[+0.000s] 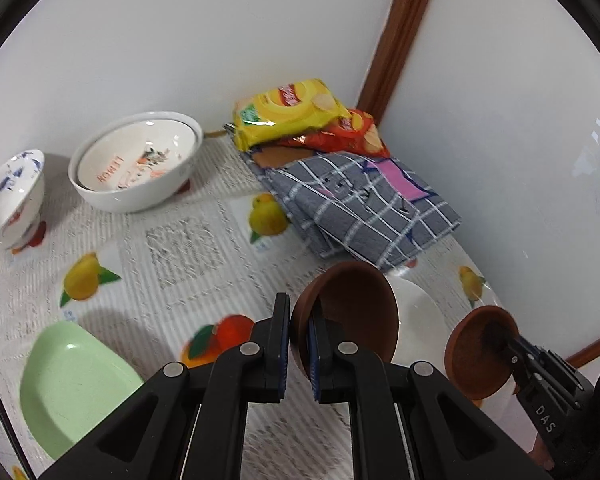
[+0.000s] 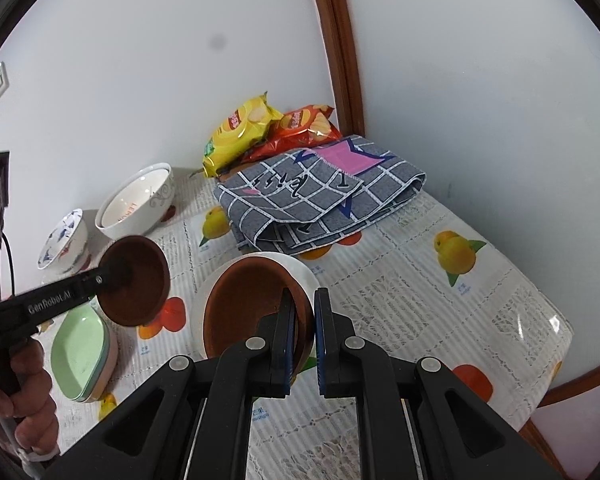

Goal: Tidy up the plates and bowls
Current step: 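Carry the terracotta bowl with the right tool to the white bowl while the left tool holds its terracotta bowl, then lower the terracotta bowl into the white bowl and open the right tool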

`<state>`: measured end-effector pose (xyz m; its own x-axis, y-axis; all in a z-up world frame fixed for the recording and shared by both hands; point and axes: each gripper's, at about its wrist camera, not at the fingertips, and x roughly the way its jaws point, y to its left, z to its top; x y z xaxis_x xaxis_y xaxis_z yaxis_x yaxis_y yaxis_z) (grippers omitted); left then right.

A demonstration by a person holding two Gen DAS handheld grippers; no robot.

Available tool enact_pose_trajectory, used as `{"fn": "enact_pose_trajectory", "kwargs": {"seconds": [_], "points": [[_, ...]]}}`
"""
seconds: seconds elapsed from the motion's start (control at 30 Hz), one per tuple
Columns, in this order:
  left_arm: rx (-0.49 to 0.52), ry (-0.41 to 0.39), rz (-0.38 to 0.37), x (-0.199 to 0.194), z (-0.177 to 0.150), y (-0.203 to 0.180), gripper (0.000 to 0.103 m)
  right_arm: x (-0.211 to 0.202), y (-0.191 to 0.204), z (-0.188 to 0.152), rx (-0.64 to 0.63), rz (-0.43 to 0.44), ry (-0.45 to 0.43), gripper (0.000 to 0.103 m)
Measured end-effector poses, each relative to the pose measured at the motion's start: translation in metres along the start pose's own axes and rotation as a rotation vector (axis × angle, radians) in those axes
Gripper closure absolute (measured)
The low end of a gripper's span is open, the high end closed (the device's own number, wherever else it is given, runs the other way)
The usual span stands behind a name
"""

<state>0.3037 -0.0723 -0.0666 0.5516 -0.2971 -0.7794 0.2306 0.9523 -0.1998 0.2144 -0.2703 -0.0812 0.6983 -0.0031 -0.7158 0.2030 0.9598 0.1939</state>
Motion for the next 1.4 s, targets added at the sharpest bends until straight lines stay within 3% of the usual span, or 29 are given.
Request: {"fn": "enact_pose_trajectory", "kwargs": {"seconds": [0.57, 0.97, 1.4], "points": [[-0.067, 0.034, 0.031, 0.016, 0.007, 0.031, 0.095, 0.076, 0.030, -0.007, -0.094, -0.050, 0.112, 0.094], [-0.083, 0.065, 0.049, 0.028, 0.007, 0.039, 0.095, 0.102, 0.038, -0.008, -0.145, -0.067, 0.163, 0.094], [-0.099, 0.078, 0.063, 0.032, 0.007, 0.047, 0.095, 0.118, 0.049, -0.010, -0.256, -0.199, 0.210, 0.089]]}}
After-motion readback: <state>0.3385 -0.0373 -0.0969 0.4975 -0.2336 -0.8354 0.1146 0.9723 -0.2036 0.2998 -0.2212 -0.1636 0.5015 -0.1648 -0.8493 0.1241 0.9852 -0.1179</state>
